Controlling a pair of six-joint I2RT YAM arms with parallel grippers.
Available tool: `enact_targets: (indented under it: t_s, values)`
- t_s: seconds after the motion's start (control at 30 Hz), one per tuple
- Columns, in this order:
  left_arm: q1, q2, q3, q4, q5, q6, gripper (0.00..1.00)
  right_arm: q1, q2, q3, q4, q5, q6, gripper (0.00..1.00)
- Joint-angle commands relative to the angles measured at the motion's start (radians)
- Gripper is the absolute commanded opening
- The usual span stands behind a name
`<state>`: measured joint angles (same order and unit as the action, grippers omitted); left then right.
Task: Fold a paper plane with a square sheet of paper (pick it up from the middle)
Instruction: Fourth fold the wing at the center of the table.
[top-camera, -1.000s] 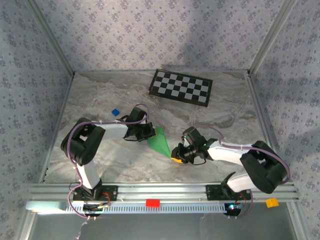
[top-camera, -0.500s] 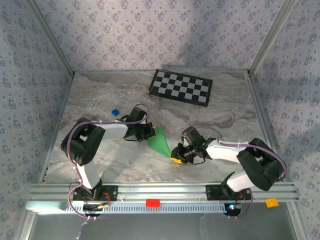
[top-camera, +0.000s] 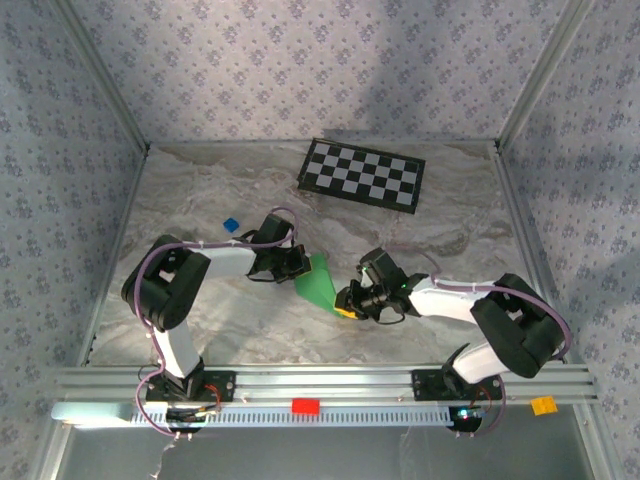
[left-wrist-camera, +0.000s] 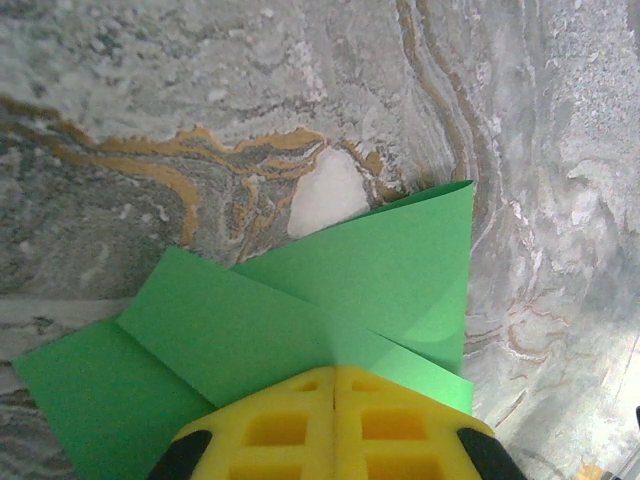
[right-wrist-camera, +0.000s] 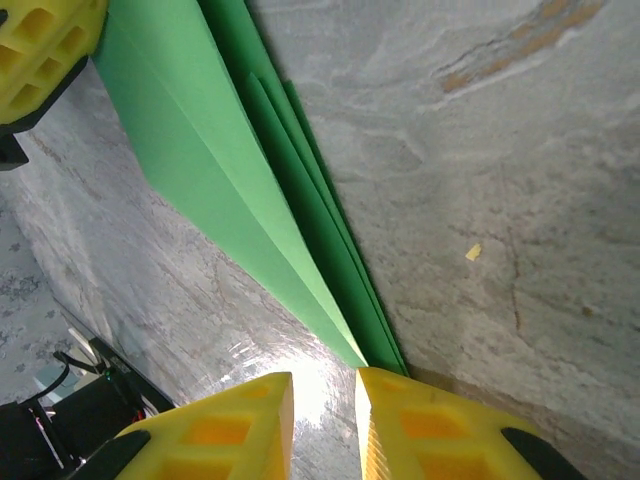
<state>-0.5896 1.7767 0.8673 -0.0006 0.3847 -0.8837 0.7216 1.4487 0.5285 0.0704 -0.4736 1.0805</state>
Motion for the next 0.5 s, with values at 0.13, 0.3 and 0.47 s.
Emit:
enact_targets:
  t_s: [0.13, 0.3, 0.47]
  values:
    - [0.009, 0.013, -0.005, -0.102, -0.044, 0.006, 0.0, -0.011, -0.001, 0.069, -0.148, 0.091, -0.13, 0.25]
    - [0.009, 0.009, -0.001, -0.105, -0.041, 0.006, 0.0, -0.017, 0.025, 0.105, -0.171, 0.083, -0.183, 0.26]
    - [0.009, 0.013, 0.006, -0.11, -0.038, 0.002, 0.0, -0.016, 0.067, 0.107, -0.171, 0.075, -0.199, 0.27]
